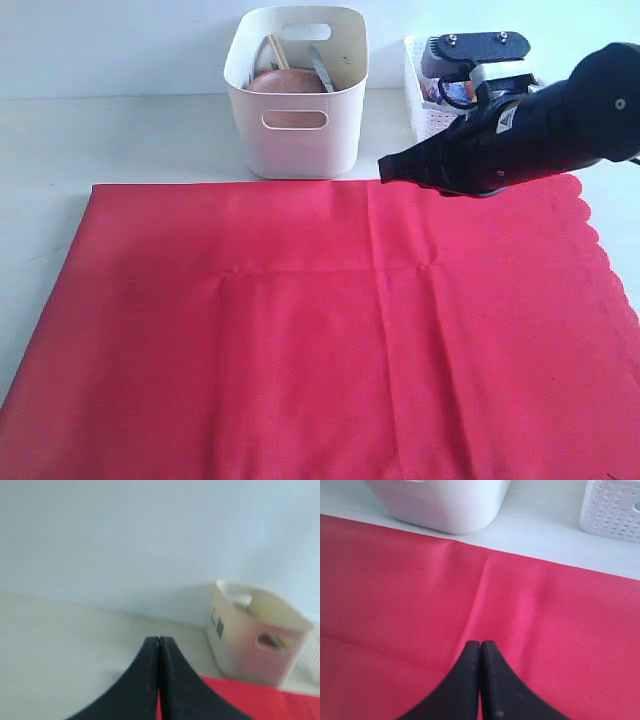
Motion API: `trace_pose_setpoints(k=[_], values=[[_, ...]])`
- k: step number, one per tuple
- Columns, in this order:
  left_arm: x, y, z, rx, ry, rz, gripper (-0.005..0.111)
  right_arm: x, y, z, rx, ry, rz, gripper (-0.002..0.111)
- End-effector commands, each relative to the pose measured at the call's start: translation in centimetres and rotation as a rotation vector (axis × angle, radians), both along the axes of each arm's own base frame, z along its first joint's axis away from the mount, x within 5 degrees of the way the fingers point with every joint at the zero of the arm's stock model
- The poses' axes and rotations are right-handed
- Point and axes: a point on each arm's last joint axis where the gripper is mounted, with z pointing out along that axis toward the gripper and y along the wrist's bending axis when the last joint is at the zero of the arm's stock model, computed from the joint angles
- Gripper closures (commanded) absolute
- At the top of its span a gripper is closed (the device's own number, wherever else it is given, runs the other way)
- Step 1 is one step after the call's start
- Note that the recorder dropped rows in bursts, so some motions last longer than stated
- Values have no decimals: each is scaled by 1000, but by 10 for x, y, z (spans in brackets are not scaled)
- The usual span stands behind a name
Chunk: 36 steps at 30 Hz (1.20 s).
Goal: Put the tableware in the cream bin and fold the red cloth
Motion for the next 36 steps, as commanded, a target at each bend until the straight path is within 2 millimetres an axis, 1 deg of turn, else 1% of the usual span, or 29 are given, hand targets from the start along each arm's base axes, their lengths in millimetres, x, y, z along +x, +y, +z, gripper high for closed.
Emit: trace_pose_setpoints(k=[1, 5, 7, 8, 10, 12, 15, 20, 25, 28, 31, 36], values=[[-4, 3, 22, -88, -245, 19, 106, 1, -2, 3, 15, -42, -9, 108], [-8, 5, 34, -114, -384, 28, 106, 1, -2, 3, 14, -39, -9, 108], [-9, 5, 35, -152, -390, 19, 106, -1, -2, 1, 6, -18, -7, 108], [-8, 5, 33, -186, -364, 9, 106, -2, -3, 1, 0, -4, -5, 108], [-4, 3, 24, -246, -250, -7, 106, -4, -3, -1, -11, 22, 0, 108], [-2, 1, 12, -257, -96, -11, 106, -5, -3, -2, -17, 38, 1, 108], [4, 0, 2, -275, 47, -6, 107, -5, -3, -2, -18, 42, 2, 108], [21, -2, -14, -321, 289, 30, 107, -6, -4, -3, -22, 50, 3, 108], [41, -3, -27, -296, 542, 70, 107, -6, -4, -3, -28, 53, 9, 108], [52, -4, -33, -241, 646, 76, 107, -5, -4, -2, -24, 42, 8, 108], [64, -5, -34, -191, 709, 73, 107, -5, -3, -3, -22, 36, 7, 108], [87, -5, -32, -190, 694, 85, 107, -3, -2, -12, -34, 62, 7, 108]])
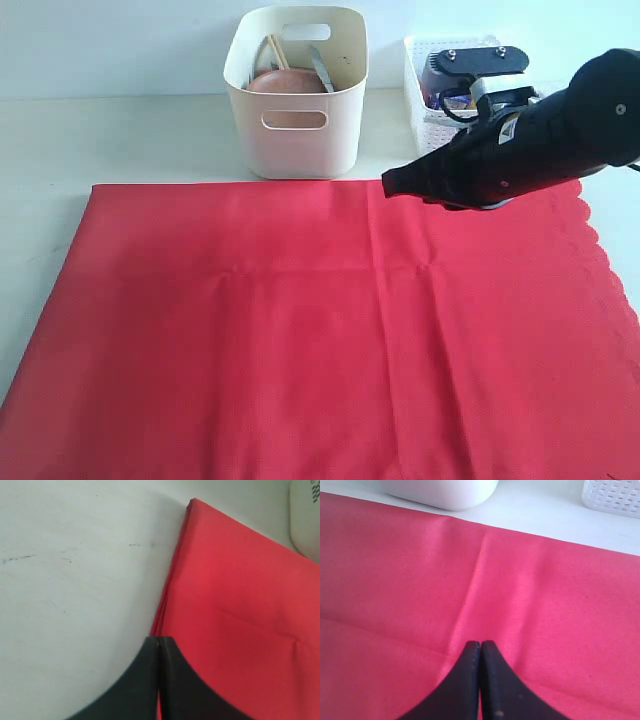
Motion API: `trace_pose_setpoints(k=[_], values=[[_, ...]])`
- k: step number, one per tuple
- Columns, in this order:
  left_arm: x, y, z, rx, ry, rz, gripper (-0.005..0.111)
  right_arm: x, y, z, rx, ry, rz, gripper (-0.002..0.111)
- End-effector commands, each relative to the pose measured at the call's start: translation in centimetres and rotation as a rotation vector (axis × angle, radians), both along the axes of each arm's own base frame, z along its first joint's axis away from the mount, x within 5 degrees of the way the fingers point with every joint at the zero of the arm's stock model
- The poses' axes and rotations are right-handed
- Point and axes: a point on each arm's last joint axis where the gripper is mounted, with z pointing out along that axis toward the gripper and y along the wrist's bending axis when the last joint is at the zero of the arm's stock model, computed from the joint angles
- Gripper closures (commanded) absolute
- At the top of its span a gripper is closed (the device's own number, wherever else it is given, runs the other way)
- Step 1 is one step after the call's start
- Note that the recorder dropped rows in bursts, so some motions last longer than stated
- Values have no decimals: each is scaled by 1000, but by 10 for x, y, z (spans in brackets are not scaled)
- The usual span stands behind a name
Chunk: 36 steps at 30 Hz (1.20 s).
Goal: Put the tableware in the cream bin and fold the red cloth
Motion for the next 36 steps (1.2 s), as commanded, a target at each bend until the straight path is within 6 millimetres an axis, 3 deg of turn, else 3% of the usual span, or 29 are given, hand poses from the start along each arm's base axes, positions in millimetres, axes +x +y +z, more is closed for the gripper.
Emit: trace_pose_setpoints(k=[1, 8, 12, 17, 22, 31, 33, 36], values=[[24, 0, 3, 12, -30, 9, 107, 2, -1, -9, -16, 15, 2, 108], [60, -19, -18, 62, 170, -110, 104, 3, 1, -16, 4, 54, -26, 108], [85, -32, -29, 139, 210, -221, 79, 3, 1, -16, 4, 54, -26, 108], [105, -37, -43, 144, 269, -224, 45, 3, 1, -16, 4, 54, -26, 108], [115, -39, -54, 149, 299, -228, 29, 3, 1, -16, 4, 54, -26, 108], [118, -47, -66, 160, 312, -256, 32, 3, 1, -16, 18, 56, -38, 108], [117, -52, -67, 164, 310, -278, 40, 3, 2, -16, 28, 63, -48, 108], [116, -60, -68, 190, 298, -332, 64, 2, 1, -17, 23, 78, -46, 108]])
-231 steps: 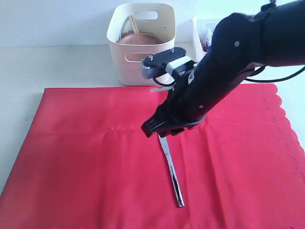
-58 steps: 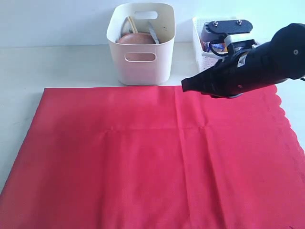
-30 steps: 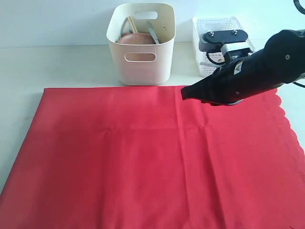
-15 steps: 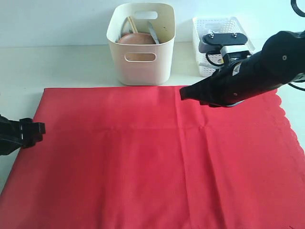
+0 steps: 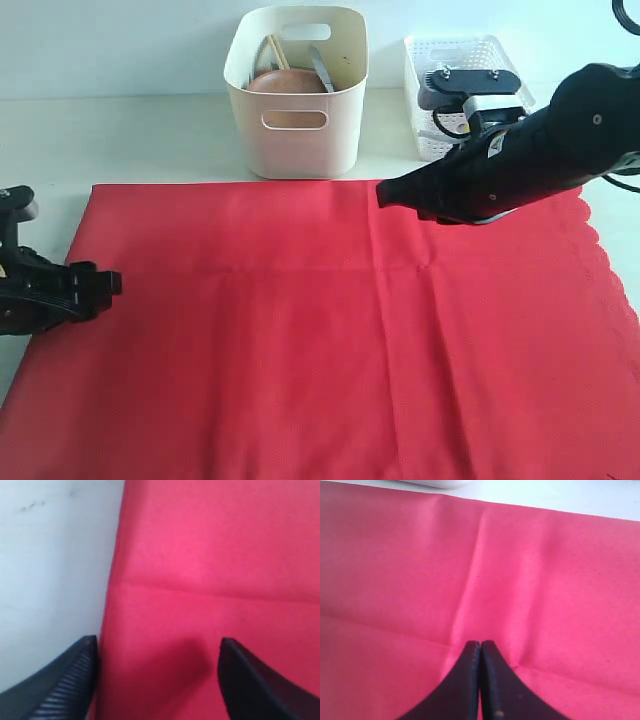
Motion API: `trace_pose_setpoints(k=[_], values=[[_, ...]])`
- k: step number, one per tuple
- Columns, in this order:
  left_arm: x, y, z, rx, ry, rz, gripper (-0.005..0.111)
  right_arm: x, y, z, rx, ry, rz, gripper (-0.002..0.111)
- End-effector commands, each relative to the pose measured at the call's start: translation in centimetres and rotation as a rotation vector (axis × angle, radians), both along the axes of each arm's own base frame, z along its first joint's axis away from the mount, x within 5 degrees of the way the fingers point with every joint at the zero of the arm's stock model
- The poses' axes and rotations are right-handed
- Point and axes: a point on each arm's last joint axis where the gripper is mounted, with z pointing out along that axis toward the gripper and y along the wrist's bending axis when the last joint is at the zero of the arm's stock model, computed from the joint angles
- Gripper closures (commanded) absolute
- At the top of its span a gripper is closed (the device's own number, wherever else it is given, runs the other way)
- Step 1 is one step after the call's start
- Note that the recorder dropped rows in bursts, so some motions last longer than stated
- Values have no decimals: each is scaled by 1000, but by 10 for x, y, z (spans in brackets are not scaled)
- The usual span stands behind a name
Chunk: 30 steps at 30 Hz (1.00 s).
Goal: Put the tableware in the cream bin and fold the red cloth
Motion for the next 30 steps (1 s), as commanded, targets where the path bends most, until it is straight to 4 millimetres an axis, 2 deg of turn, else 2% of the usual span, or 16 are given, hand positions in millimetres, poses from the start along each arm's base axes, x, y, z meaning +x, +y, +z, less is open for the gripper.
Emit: trace_pose_setpoints(k=[1, 4, 6, 14, 17, 21, 25, 30], values=[[2, -10, 0, 24, -29, -83, 73, -1, -2, -2, -3, 16, -2, 108], [0, -7, -5, 34, 9, -82, 97, -2, -2, -2, -6, 26, -1, 108], [0, -4, -7, 39, 26, -71, 106, -3, -2, -3, -10, 39, 1, 108], [0, 34, -11, 109, 100, -53, 107, -8, 3, -3, -3, 70, 12, 108], [2, 50, -11, 109, 103, 6, 107, -18, 21, -3, -17, 66, 98, 108], [2, 60, -9, 115, 103, 31, 107, -35, 50, -8, -22, 63, 200, 108], [1, 59, 1, 113, 101, 24, 107, -42, 65, -36, -82, 118, 277, 108], [6, 57, 37, 102, 70, 8, 107, -48, 64, -77, -165, 280, 286, 108]])
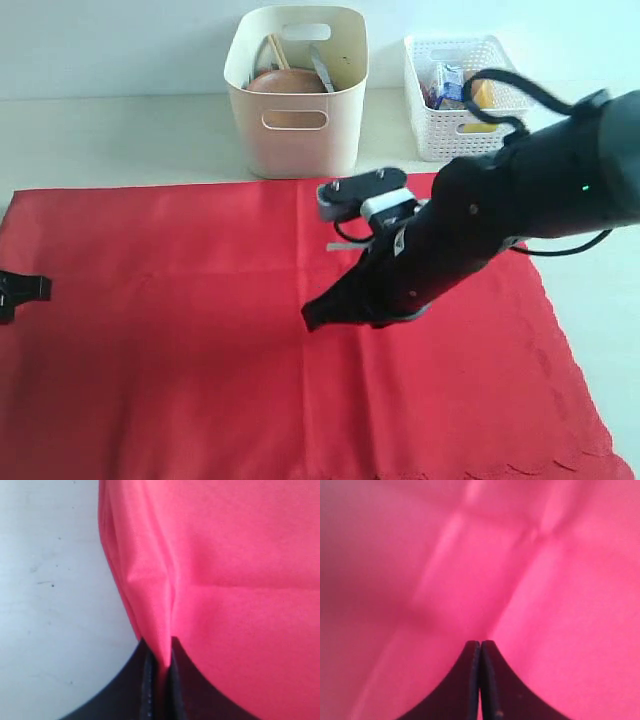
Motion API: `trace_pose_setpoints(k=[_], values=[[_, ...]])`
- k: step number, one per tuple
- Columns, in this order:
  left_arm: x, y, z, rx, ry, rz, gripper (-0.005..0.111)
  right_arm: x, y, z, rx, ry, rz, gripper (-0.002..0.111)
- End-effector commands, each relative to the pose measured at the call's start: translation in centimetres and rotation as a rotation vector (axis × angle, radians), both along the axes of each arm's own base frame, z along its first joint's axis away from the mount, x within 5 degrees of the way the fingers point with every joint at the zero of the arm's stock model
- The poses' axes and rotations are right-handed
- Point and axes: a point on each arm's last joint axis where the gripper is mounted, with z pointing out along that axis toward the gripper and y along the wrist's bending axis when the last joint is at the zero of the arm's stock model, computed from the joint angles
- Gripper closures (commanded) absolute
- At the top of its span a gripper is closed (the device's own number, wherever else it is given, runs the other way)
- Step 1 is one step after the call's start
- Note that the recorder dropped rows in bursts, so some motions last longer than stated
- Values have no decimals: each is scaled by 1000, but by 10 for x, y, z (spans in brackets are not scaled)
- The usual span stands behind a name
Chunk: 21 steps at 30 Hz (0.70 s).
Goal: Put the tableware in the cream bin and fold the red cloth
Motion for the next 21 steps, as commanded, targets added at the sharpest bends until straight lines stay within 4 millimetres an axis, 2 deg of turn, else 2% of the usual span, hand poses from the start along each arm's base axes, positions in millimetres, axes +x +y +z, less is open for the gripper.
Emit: trace_pose_setpoints(k=[1, 4, 7, 13, 16, 21], values=[[2, -2, 36, -2, -40, -33, 107, -5, -2, -31, -84, 106, 21, 108], [-1, -10, 66, -3, -117, -75, 107, -6, -3, -41, -102, 129, 21, 108], [-7, -21, 95, -10, -198, -125, 107, -8, 1, -42, -72, 151, -5, 108], [-22, -25, 138, -13, -289, -170, 107, -25, 23, -39, -1, 148, 149, 108], [-26, -25, 149, -13, -297, -179, 107, -28, 29, -39, 20, 139, 162, 108], [-31, -28, 149, -8, -254, -217, 107, -27, 30, -28, 52, 124, 143, 108]])
